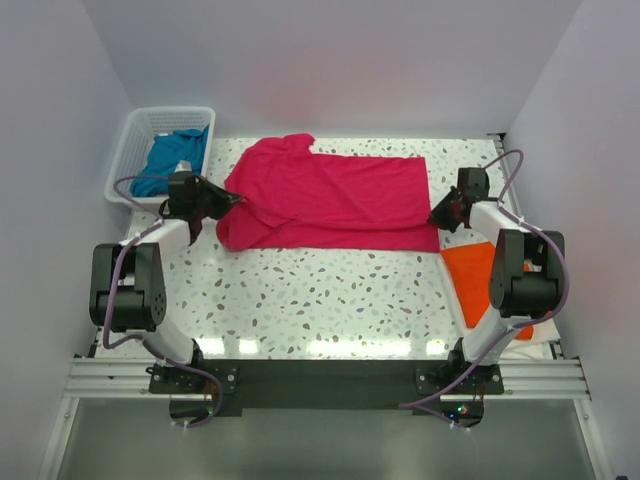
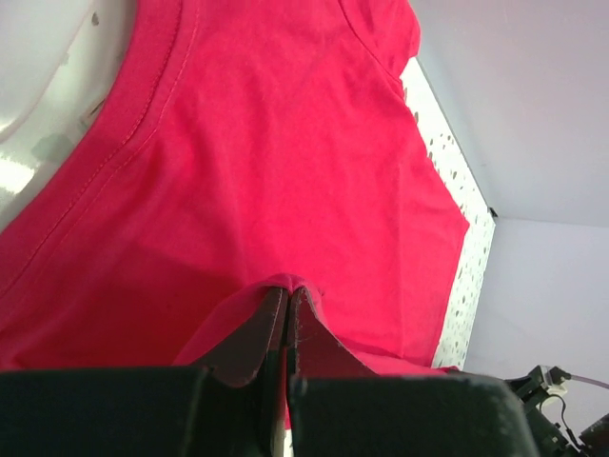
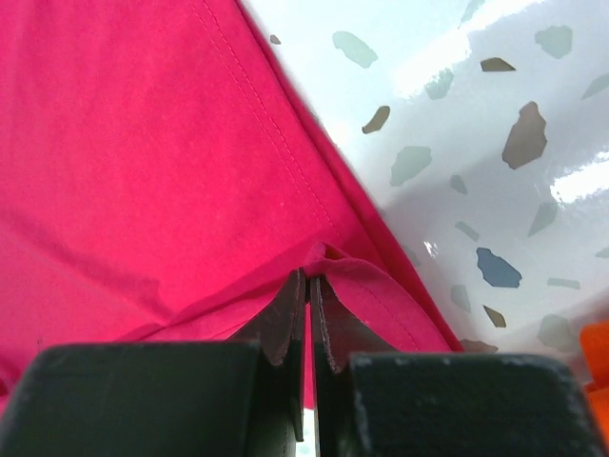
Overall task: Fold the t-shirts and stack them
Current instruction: Fold the tshirt
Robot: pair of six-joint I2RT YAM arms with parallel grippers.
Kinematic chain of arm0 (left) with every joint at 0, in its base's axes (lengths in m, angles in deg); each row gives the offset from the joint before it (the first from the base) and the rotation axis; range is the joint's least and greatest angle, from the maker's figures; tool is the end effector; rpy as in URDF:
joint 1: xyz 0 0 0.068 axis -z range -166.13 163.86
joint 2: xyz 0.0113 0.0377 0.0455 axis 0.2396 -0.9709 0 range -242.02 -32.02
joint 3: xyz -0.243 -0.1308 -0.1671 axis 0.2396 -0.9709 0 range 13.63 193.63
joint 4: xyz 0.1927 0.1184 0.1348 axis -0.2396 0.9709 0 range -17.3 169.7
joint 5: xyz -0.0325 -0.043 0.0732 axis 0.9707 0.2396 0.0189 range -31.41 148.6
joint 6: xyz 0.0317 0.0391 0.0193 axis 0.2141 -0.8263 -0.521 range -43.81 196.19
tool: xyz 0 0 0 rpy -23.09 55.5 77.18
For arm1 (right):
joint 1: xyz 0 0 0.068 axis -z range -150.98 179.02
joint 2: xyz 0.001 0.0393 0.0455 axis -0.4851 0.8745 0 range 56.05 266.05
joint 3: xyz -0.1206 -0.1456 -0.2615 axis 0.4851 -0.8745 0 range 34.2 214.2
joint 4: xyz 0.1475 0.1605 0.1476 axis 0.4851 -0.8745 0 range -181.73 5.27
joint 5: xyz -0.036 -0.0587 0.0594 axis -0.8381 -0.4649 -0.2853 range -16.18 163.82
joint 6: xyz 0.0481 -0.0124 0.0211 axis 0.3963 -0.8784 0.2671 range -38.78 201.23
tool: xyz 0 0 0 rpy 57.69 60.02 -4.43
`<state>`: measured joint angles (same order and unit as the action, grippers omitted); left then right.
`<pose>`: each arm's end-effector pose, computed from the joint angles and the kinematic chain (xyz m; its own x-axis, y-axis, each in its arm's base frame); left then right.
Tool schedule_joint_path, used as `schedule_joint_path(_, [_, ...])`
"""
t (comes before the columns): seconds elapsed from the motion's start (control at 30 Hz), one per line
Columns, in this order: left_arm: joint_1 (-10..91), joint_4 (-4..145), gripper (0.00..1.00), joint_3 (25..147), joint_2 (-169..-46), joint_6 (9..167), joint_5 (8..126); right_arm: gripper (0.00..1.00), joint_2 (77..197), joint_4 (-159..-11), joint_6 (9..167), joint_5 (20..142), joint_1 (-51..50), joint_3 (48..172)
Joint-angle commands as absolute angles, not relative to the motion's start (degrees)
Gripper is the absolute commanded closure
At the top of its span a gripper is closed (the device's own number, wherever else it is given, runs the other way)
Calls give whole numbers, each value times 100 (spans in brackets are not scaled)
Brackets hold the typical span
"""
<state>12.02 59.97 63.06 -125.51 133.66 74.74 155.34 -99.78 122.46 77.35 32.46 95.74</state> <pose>0.3509 0.0013 0.2432 -0.4536 -0.8249 -0.3374 -0.3273 0.5063 -0.7978 0.3685 -0.0200 0.2336 -0.5830 0.6941 -0.4223 0.5411 0.7194 0.4354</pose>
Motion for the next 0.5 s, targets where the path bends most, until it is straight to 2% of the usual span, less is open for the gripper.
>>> schedule_joint_path(0.0, [1202,5556,100,6803,-12728,13323,7599,100,15677,-9747,12289,7856,3271,9941])
schedule_joint_path(0.1, [1211,5556,98,7172,-13018,13279,7705,100,15791,-9800,12236,7865,3271,10047])
schedule_joint_path(0.13, [1211,5539,91,7260,-13184,13262,7740,100,15861,-9809,12218,7865,3271,10073])
schedule_joint_path(0.2, [1211,5459,86,7637,-13431,13147,7967,100,15932,-9844,12209,7883,3271,10144])
schedule_joint_path(0.23, [1211,5477,77,7787,-13676,13112,8047,100,15984,-9844,12192,7891,3271,10179])
schedule_joint_path(0.3, [1211,5416,68,8165,-13897,12981,8327,90,16055,-9896,12157,7909,3271,10266])
schedule_joint_path(0.33, [1219,5389,56,8244,-14011,12945,8416,83,16073,-9975,12087,7926,3271,10328])
schedule_joint_path(0.37, [1202,5389,51,8341,-14003,12875,8478,64,16055,-10002,12043,7918,3271,10337])
schedule_joint_path(0.43, [1211,5389,40,8229,-13777,12787,8488,50,15933,-10054,11938,7822,3271,10311])
schedule_joint_path(0.47, [1228,5433,38,8132,-13627,12717,8427,41,15871,-10063,11893,7778,3271,10293])
